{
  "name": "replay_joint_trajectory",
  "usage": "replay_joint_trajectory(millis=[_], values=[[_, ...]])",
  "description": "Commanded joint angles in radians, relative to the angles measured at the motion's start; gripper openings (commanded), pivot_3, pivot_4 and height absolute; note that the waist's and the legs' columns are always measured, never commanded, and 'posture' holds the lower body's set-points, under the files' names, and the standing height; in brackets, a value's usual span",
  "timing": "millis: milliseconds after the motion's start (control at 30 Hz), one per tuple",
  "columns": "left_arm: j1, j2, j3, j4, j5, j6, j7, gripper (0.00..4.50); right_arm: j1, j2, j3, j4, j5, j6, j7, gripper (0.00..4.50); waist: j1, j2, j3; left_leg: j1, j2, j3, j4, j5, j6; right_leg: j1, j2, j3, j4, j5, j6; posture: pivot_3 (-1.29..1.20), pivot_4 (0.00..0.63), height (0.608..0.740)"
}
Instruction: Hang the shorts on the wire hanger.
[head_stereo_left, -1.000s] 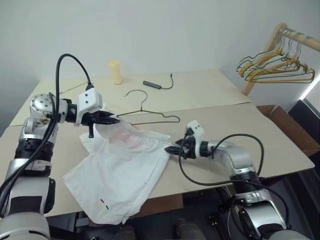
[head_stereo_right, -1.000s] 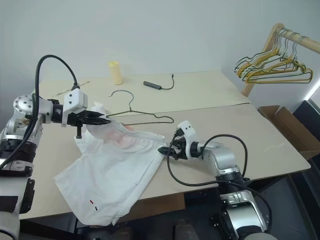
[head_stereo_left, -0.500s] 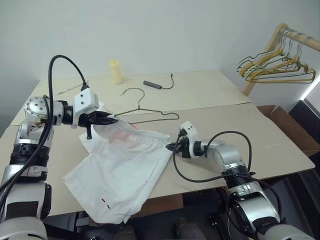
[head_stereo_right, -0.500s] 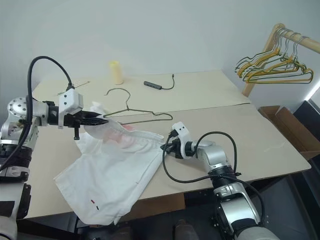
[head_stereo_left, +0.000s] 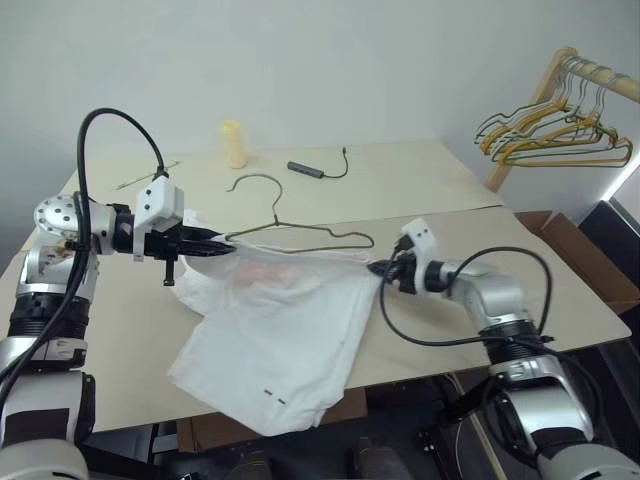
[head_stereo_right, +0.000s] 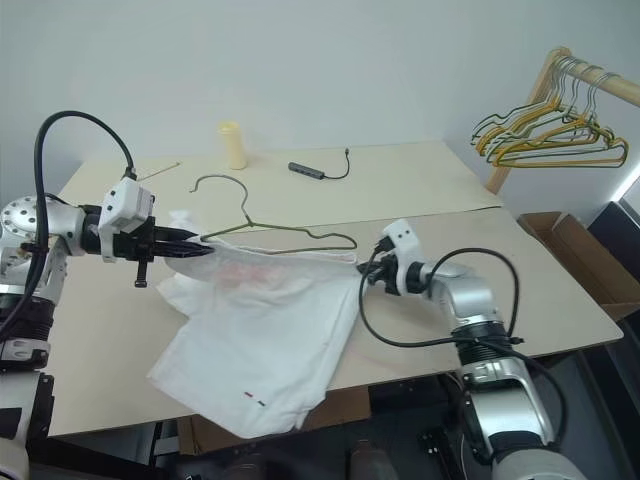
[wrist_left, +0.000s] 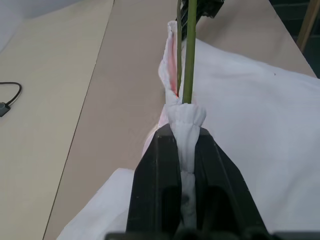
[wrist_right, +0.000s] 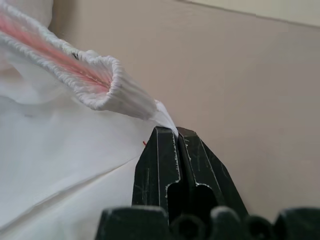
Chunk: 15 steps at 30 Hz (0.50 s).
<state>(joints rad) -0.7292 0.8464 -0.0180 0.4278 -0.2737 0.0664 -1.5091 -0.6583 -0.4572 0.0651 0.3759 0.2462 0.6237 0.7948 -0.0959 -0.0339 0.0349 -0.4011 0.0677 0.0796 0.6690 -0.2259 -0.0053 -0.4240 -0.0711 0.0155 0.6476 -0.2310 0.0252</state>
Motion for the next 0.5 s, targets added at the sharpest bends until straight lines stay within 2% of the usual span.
replay_joint_trajectory(millis=[33, 200, 500], values=[[-0.021, 0.029, 0.024, 0.005, 0.026, -0.024, 0.037, 0.02, -0.008, -0.069, -0.049, -0.004, -0.012, -0.024, 0.002, 0.05, 0.000, 0.000, 0.000, 0.000, 0.000, 0.000, 0.000, 0.000, 0.000, 0.000, 0.000, 0.000, 0.000, 0.000, 0.000, -0.04, 0.000, 0.740], [-0.020, 0.030, 0.009, 0.025, 0.049, -0.051, 0.050, 0.02, -0.008, -0.112, -0.055, -0.019, -0.011, -0.029, 0.012, 0.05, -0.003, 0.000, 0.000, 0.000, 0.000, 0.000, 0.000, 0.000, 0.000, 0.000, 0.000, 0.000, 0.000, 0.000, 0.000, -0.05, 0.000, 0.740], [-0.027, 0.026, -0.021, 0.084, 0.089, -0.101, 0.069, 0.02, -0.029, -0.127, -0.042, -0.031, -0.029, -0.045, 0.003, 0.05, -0.002, 0.000, 0.000, 0.000, 0.000, 0.000, 0.000, 0.000, 0.000, 0.000, 0.000, 0.000, 0.000, 0.000, 0.000, -0.05, 0.000, 0.740]])
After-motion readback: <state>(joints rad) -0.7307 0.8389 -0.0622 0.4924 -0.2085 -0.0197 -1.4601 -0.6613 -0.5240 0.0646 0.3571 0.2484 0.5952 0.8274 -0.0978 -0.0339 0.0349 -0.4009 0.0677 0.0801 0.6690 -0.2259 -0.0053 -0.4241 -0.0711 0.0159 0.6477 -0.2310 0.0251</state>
